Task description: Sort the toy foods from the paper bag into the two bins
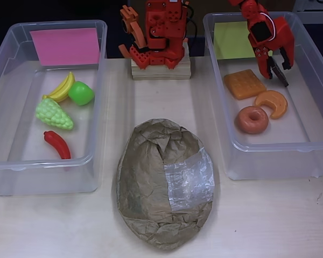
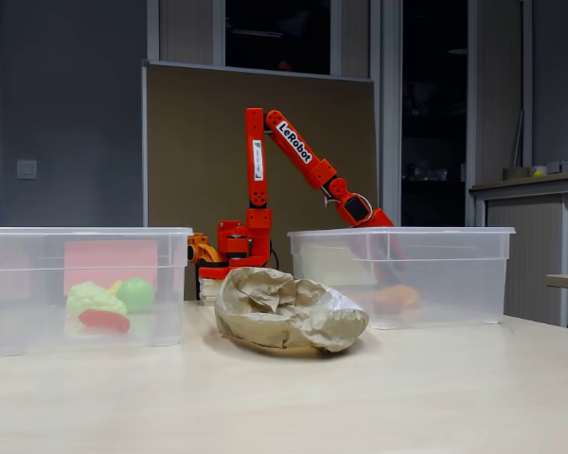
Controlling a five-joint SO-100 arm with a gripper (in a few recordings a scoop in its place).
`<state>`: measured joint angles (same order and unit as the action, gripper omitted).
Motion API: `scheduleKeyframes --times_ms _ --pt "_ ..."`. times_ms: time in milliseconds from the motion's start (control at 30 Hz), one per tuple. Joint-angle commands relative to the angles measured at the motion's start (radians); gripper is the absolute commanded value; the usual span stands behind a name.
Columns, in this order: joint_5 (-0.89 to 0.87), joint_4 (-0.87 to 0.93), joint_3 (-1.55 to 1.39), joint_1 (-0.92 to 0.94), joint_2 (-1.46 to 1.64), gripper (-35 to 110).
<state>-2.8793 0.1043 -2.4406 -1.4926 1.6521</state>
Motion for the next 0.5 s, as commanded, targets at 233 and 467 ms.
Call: scheduleKeyframes --times_ms 233,467 --pt "0.032 0.209 -0.009 0.000 0.123 28" --pt "0.094 0.525 -0.009 0.025 0.308 29"
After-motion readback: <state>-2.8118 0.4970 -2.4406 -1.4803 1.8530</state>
